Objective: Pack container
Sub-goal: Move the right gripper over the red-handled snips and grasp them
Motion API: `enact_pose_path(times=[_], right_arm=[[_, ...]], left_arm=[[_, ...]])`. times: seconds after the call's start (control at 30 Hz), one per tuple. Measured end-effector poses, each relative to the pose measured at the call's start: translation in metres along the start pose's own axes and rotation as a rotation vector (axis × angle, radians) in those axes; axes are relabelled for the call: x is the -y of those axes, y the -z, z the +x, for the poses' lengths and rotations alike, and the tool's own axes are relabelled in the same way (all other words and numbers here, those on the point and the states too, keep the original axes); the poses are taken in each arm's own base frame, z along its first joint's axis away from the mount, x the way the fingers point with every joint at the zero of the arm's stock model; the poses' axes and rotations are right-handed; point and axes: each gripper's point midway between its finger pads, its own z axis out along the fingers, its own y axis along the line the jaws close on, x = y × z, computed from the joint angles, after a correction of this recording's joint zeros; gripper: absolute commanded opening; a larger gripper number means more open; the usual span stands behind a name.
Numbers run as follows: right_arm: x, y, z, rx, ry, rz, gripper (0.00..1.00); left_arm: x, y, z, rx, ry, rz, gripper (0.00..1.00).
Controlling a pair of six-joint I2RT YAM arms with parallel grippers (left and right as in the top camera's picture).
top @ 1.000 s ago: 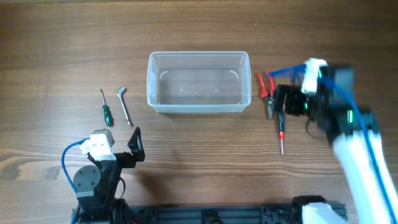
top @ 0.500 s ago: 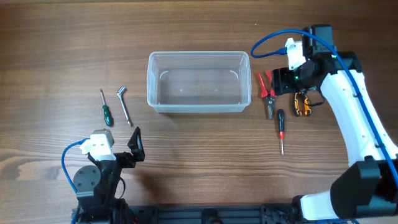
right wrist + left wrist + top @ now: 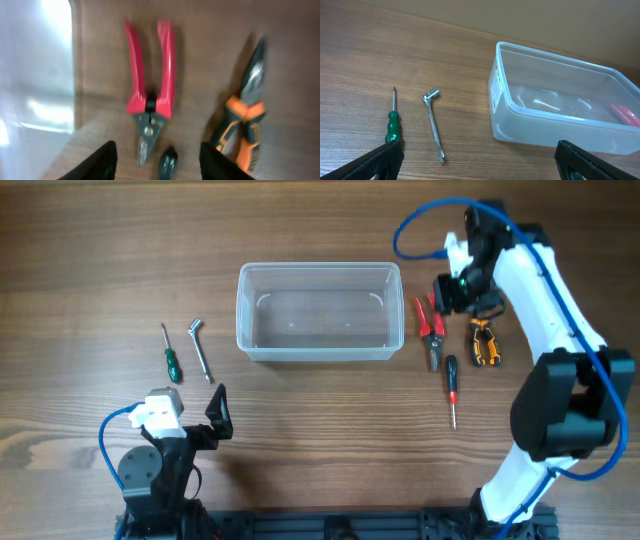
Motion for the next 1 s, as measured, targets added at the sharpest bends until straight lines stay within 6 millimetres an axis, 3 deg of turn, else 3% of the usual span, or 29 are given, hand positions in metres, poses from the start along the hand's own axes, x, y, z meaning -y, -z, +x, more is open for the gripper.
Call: enact_pose_path(times=[0.2, 0.43, 0.63, 0.87, 1.0], right_arm=[[0.001, 0.022, -0.025, 0.081, -0.001, 0.008, 0.50], [0.004, -0.019, -0.014, -0.042, -0.010, 0.003, 0.51], [0.005, -0.035, -0.011, -0.079, -0.011, 0.004, 0.51], [0.006, -0.075, 0.003, -0.186, -0.017, -0.007, 0.51], [0.006, -0.080, 0.004, -0.195, -0.017, -0.008, 0.51]], left_arm=[[0.000, 0.000, 0.000, 0.000, 0.000, 0.000, 1.00], [0.000, 0.000, 0.000, 0.000, 0.000, 0.000, 1.00], [0.000, 0.000, 0.000, 0.000, 0.000, 0.000, 1.00], [0.000, 0.000, 0.000, 0.000, 0.000, 0.000, 1.00], [0.000, 0.000, 0.000, 0.000, 0.000, 0.000, 1.00]])
